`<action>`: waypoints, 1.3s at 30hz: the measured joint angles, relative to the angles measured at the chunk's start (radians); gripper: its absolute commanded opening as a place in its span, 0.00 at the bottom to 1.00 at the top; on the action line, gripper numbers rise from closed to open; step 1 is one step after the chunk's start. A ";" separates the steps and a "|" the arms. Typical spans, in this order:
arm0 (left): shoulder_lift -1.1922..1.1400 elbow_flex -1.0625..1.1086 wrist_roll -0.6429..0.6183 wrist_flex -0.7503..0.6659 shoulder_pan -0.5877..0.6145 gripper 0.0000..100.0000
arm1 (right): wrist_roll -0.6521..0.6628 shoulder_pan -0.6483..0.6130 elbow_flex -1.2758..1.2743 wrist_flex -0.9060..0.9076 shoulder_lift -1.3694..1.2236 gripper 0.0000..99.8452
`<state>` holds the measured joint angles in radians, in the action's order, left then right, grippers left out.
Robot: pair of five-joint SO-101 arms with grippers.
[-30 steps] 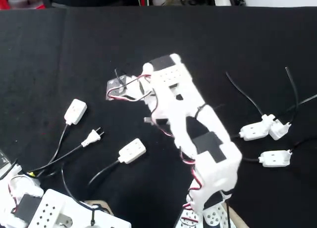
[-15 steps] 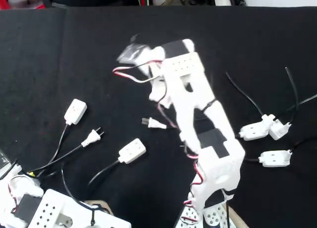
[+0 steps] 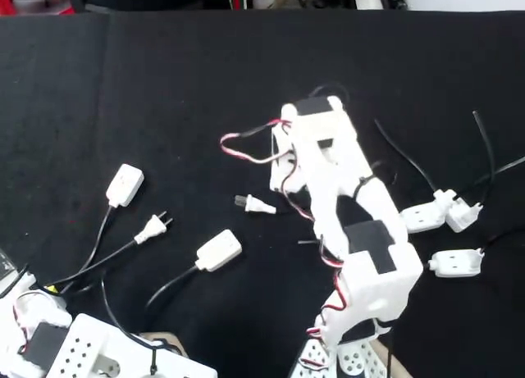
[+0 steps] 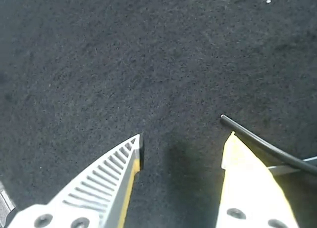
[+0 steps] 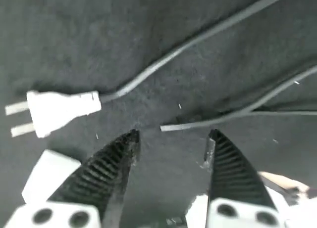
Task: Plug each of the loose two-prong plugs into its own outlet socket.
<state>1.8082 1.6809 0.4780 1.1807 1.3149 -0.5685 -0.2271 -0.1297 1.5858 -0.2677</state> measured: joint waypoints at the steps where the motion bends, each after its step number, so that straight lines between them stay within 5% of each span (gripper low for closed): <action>1: 0.000 0.000 0.000 0.000 0.000 0.27 | -0.020 0.005 -0.015 -0.028 -0.009 0.22; 8: 0.000 0.000 0.000 0.000 0.000 0.27 | -0.057 0.012 -0.026 -0.190 -0.135 0.20; 13: 0.000 0.000 0.028 0.000 0.000 0.27 | -0.005 0.044 -0.025 -0.230 -0.176 0.01; 26: 0.000 0.000 0.043 0.000 0.000 0.27 | 0.247 0.112 0.095 -0.069 -0.190 0.01; 33: 0.000 0.000 0.049 0.000 0.000 0.27 | 0.522 0.199 0.315 -0.041 -0.196 0.01; 39: 0.000 0.000 0.049 0.000 0.000 0.27 | 0.891 0.198 0.368 -0.069 -0.196 0.03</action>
<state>1.8082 1.6809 0.5271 1.1807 1.3149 0.3230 -0.0292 0.2386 1.5167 -0.4641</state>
